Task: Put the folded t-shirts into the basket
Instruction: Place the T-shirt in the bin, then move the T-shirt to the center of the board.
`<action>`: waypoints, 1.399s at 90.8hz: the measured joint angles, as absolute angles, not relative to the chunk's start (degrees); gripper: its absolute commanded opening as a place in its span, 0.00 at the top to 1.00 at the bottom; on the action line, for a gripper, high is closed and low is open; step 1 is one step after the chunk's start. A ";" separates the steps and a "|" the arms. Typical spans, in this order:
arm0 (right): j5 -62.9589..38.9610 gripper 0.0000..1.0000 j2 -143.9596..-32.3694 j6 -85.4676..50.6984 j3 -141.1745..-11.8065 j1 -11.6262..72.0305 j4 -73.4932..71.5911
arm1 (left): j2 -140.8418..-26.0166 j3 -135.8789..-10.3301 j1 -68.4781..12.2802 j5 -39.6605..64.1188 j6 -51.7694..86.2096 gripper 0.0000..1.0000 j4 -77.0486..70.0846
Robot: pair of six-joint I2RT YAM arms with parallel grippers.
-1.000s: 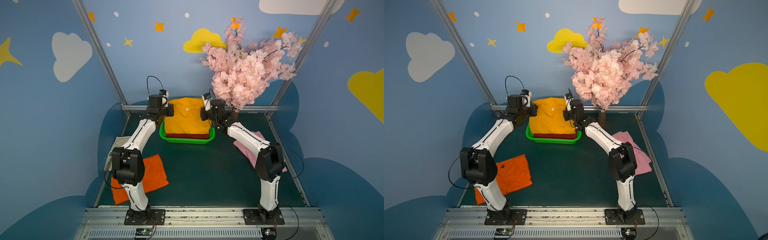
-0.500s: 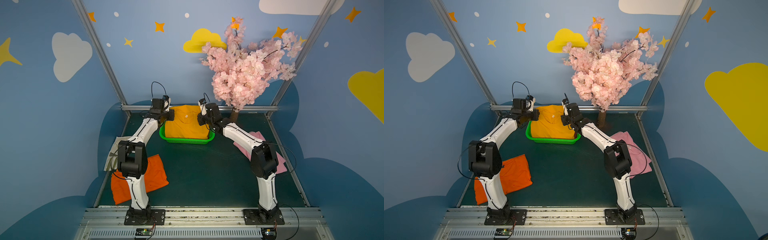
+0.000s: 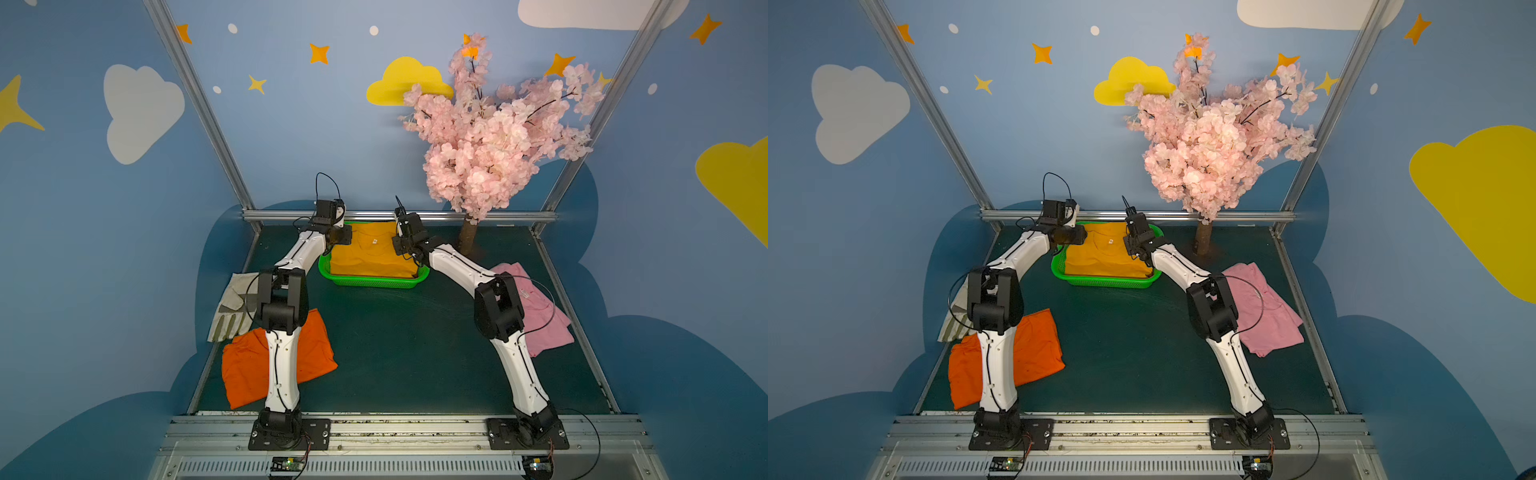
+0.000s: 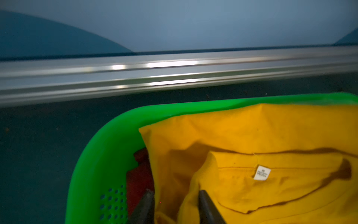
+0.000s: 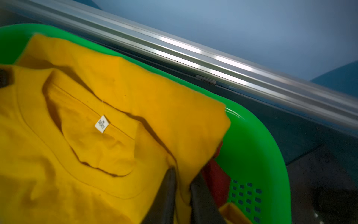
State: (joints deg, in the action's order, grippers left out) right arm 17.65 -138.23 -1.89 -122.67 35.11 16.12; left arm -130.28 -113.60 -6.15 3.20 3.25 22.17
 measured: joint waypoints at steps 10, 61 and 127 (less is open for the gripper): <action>19.62 0.52 -138.85 -0.21 -125.08 34.94 19.29 | -130.69 -118.08 -6.15 2.52 3.07 0.35 25.69; 22.02 0.43 -109.08 1.65 -94.11 39.05 28.03 | -98.54 -82.06 -12.45 7.11 9.85 0.27 19.22; 6.85 0.36 -107.90 -12.71 -74.08 8.62 29.41 | -80.79 -48.97 -30.87 6.79 16.73 0.26 2.87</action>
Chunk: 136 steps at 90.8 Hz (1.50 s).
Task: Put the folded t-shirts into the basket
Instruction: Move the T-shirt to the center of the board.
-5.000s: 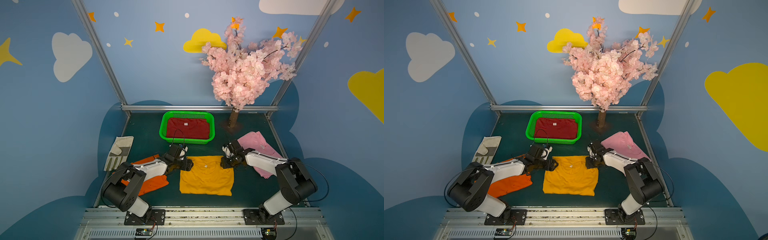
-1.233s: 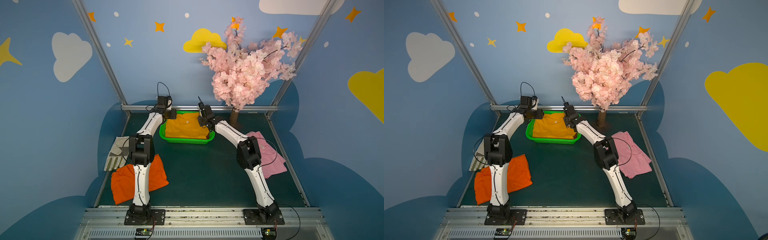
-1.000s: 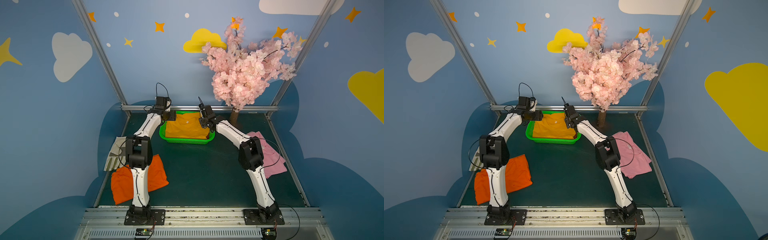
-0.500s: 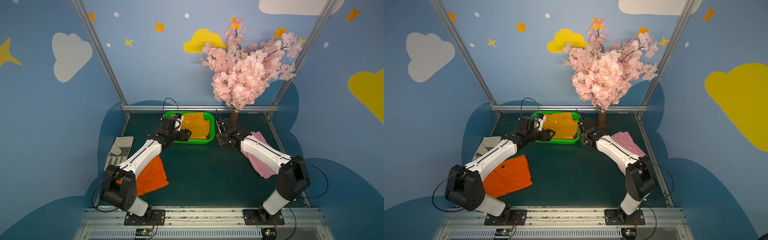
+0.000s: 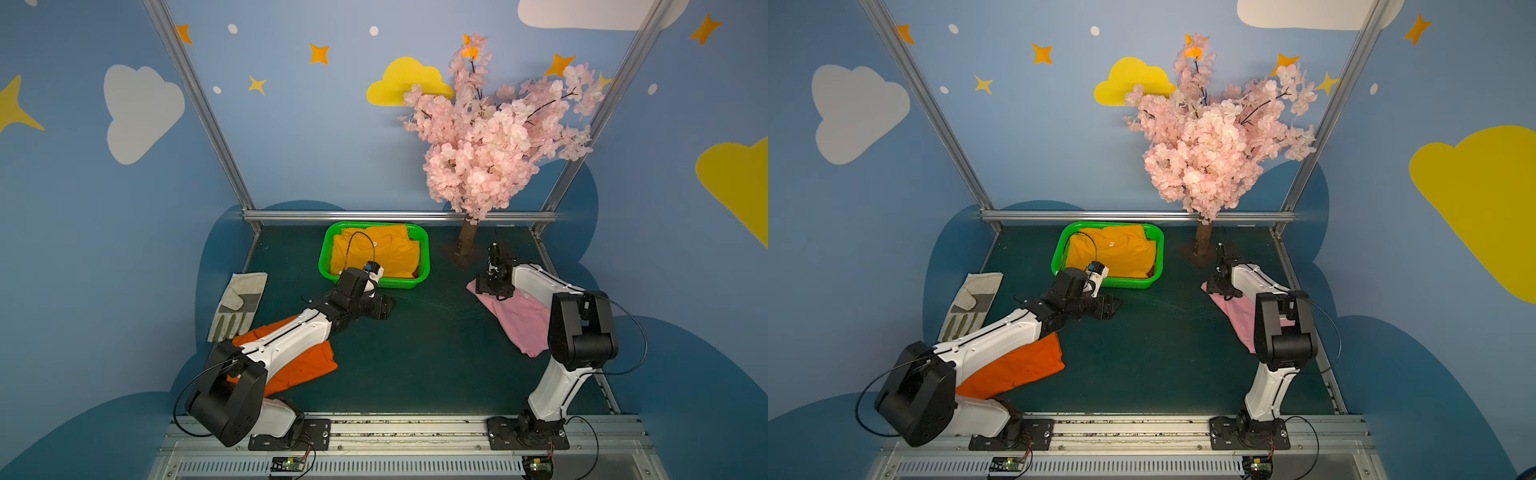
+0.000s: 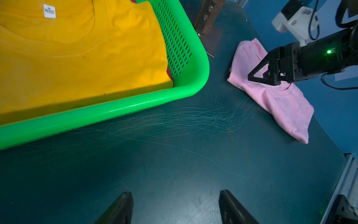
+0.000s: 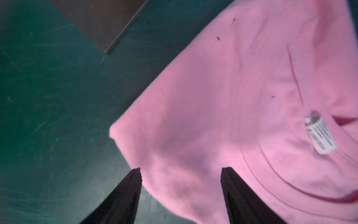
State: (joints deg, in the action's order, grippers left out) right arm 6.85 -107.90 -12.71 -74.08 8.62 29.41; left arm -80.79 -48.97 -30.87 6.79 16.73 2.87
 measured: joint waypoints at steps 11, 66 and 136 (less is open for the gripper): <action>3.49 0.43 -112.86 -12.60 -79.05 8.14 32.36 | -80.58 -48.47 -30.87 6.35 16.73 0.26 2.13; -2.26 0.64 -102.67 -13.96 -63.81 26.33 37.10 | -68.01 -37.56 -30.92 3.38 16.34 0.26 1.85; -10.00 0.60 -98.59 -19.73 -57.67 29.45 27.79 | -64.97 -31.57 -31.03 3.22 18.90 0.12 0.14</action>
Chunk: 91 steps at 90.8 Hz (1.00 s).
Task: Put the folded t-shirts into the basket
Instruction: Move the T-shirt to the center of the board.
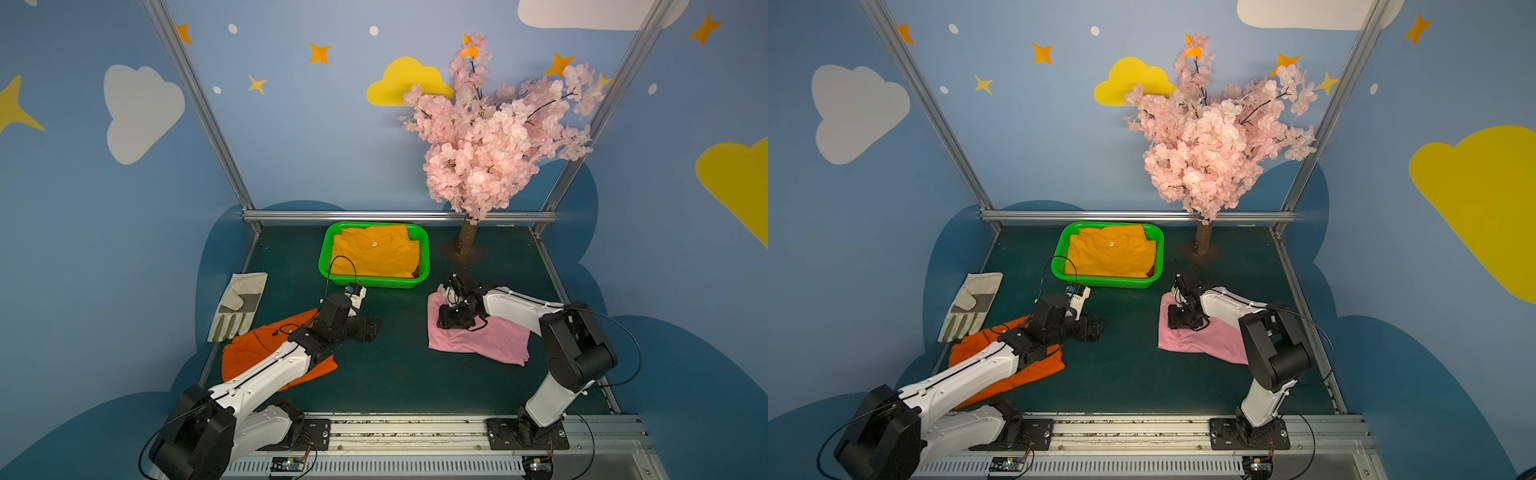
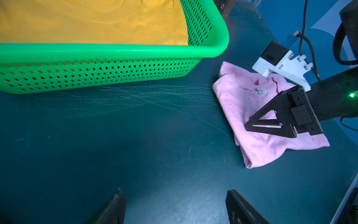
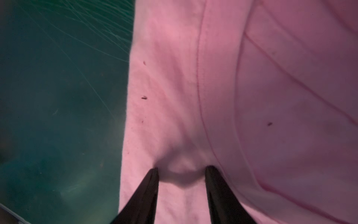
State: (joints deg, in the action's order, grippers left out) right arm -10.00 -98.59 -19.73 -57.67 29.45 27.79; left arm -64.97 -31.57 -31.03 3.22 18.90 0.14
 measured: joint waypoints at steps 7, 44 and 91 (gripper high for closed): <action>-9.72 0.61 -98.35 -20.80 -56.82 30.61 26.22 | -65.08 -30.96 -31.03 3.25 19.46 0.11 -0.60; -14.31 0.64 -96.57 -33.12 -53.58 53.34 14.37 | -68.40 -28.64 -29.63 3.16 22.37 0.11 -3.20; -12.86 0.29 -86.48 -26.94 -55.88 30.79 19.77 | -78.67 -29.10 -32.23 6.72 23.66 0.13 -6.04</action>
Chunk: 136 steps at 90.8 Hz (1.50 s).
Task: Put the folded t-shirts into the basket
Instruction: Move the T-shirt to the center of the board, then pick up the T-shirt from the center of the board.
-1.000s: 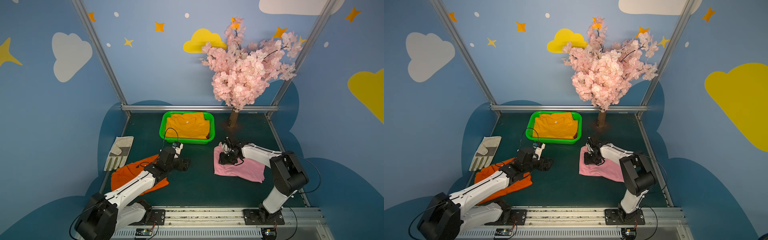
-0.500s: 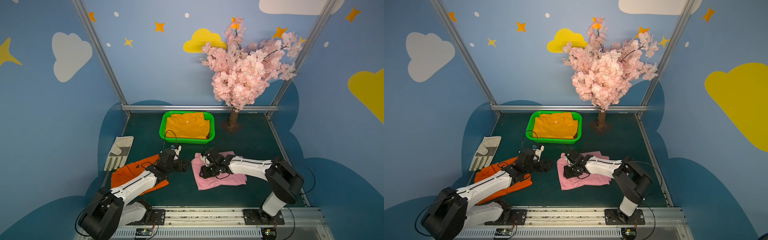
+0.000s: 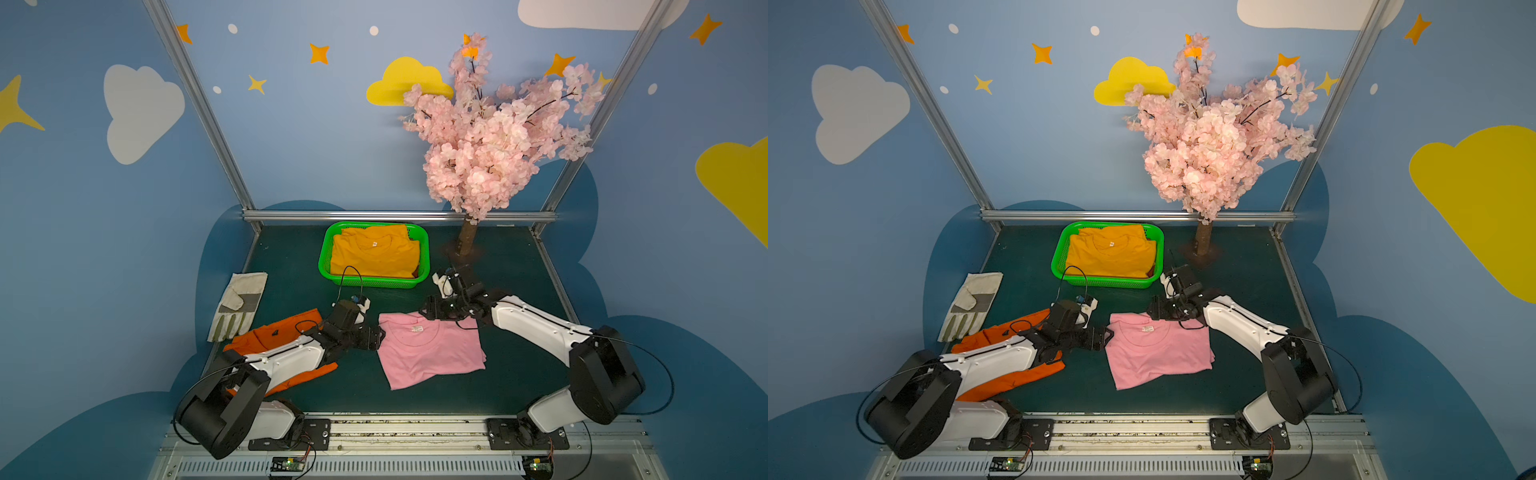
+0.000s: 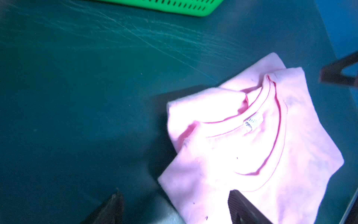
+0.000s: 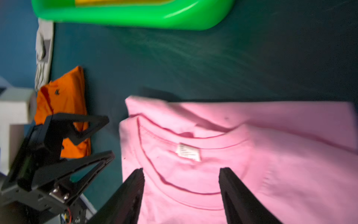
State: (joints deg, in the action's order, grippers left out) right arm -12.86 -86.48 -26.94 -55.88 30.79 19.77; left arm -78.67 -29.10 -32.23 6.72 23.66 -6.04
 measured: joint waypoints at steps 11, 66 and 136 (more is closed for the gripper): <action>-11.31 0.26 -87.05 -23.88 -55.88 22.04 22.70 | -82.06 -29.89 -33.17 7.29 23.73 0.13 -7.40; -12.49 0.33 -100.31 -16.05 -59.81 16.75 27.70 | -90.50 -33.21 -35.29 8.03 25.23 0.24 -17.26; -19.86 1.00 -94.59 -18.22 -50.22 19.44 16.01 | -91.70 -29.56 -34.46 12.08 28.80 0.98 -23.64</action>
